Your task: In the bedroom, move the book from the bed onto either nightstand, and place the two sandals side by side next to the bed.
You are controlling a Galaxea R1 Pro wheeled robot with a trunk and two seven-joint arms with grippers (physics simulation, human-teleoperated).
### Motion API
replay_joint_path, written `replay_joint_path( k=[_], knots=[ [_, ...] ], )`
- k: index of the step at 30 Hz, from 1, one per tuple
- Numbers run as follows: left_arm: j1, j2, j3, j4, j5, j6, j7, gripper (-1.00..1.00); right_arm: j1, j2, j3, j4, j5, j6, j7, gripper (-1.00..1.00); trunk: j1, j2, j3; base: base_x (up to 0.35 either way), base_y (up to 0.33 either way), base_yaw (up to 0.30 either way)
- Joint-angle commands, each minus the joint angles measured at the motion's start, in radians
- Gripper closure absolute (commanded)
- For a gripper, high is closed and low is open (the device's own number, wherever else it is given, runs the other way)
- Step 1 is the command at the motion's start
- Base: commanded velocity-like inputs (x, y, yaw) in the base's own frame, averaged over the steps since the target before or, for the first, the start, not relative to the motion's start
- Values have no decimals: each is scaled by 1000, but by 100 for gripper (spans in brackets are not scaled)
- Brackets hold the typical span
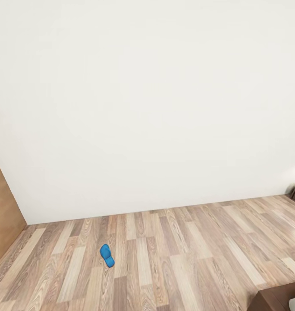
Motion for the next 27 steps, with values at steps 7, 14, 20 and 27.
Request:
replay_joint_path(
  k=[7,14,20,27],
  knots=[
    [-1,0,1,1,3,-3,1,-100,-1,0,-1,1,0,-3,2,-100,0,0,-1,179,-46,0],
    [-1,-1,1,1,3,-3,1,-100,-1,0,-1,1,0,-3,2,-100,0,0,-1,182,-96,0],
    [-1,-1,1,1,3,-3,1,-100,-1,0,-1,1,0,-3,2,-100,0,0,-1,100,-9,0],
    [-1,-1,1,1,3,-3,1,-100,-1,0,0,2,1,-3,2,-100,0,0,-1,8,-1,0]
  ],
)
